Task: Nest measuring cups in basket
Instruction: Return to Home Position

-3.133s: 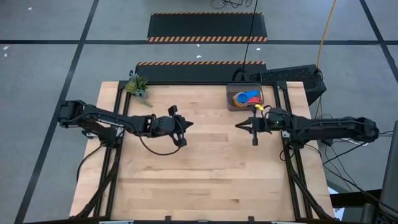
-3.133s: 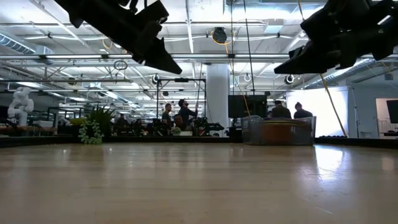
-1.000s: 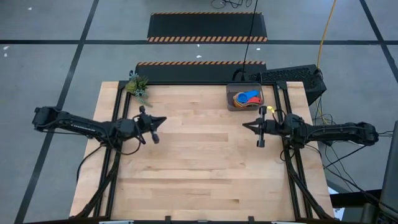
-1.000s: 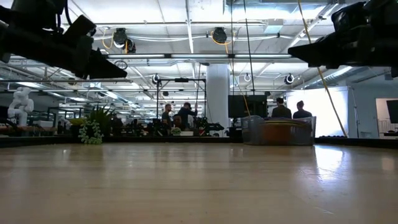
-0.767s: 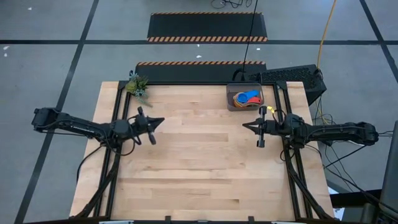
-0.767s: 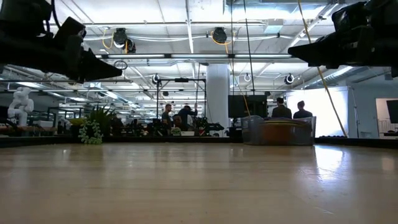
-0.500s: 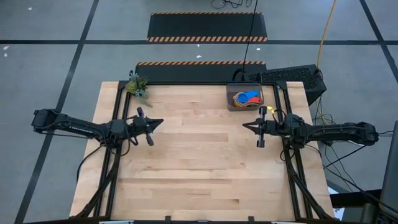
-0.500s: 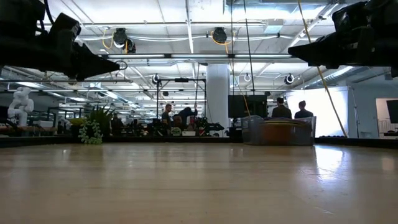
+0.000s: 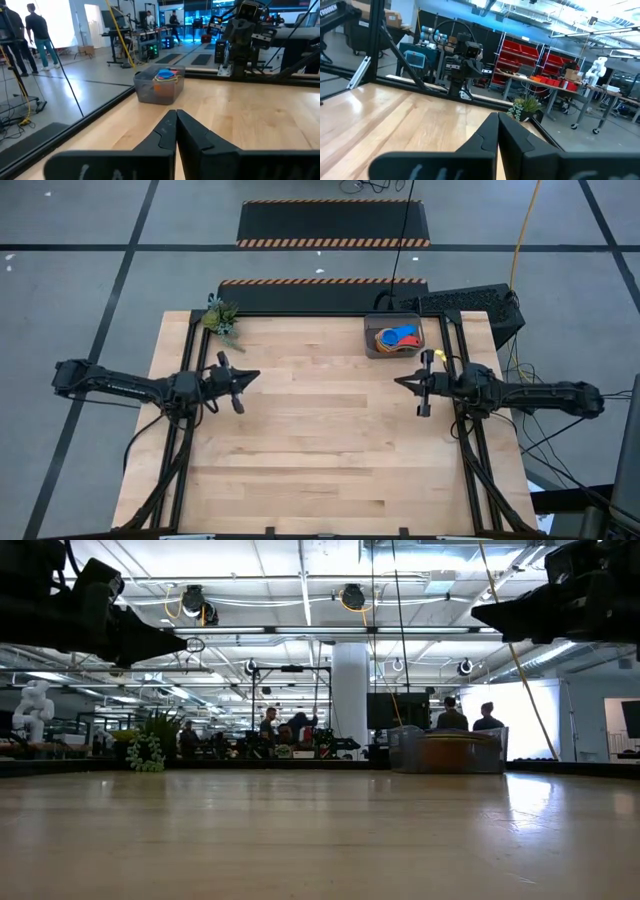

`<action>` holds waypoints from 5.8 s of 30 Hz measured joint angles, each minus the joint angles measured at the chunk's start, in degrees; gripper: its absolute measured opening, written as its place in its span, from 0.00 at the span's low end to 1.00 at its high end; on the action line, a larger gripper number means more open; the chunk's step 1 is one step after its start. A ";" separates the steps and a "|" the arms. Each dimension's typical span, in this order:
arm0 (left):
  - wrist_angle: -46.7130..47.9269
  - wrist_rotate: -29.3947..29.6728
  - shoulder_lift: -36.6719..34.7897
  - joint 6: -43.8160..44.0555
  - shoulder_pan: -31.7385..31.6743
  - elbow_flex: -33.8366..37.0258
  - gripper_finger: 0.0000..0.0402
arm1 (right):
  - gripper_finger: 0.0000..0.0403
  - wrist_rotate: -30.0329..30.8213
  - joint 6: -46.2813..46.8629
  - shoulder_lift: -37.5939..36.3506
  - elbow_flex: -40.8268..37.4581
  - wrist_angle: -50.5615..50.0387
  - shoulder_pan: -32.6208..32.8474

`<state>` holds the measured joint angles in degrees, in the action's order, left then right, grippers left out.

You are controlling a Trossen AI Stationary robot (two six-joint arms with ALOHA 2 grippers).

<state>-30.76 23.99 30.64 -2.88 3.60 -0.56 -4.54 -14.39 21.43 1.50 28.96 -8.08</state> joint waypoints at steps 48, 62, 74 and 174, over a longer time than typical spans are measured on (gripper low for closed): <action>1.75 2.75 -0.79 0.09 -0.02 -0.02 0.05 | 0.00 8.32 8.08 -18.60 0.00 -17.00 16.06; 0.09 2.78 -0.77 -0.21 -0.02 -0.02 0.05 | 0.00 10.26 6.56 -20.48 0.00 -27.71 14.99; 0.25 2.78 -1.34 -1.87 -0.02 -0.02 0.05 | 0.00 10.27 6.23 -20.28 0.02 -28.33 14.67; 30.07 -23.67 -27.26 -3.23 -5.70 -0.07 0.05 | 0.00 10.45 6.23 -20.24 0.01 -23.57 14.64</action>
<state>-0.69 0.32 3.38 -6.11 -2.11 -0.62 5.91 -8.16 1.19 1.51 5.39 6.57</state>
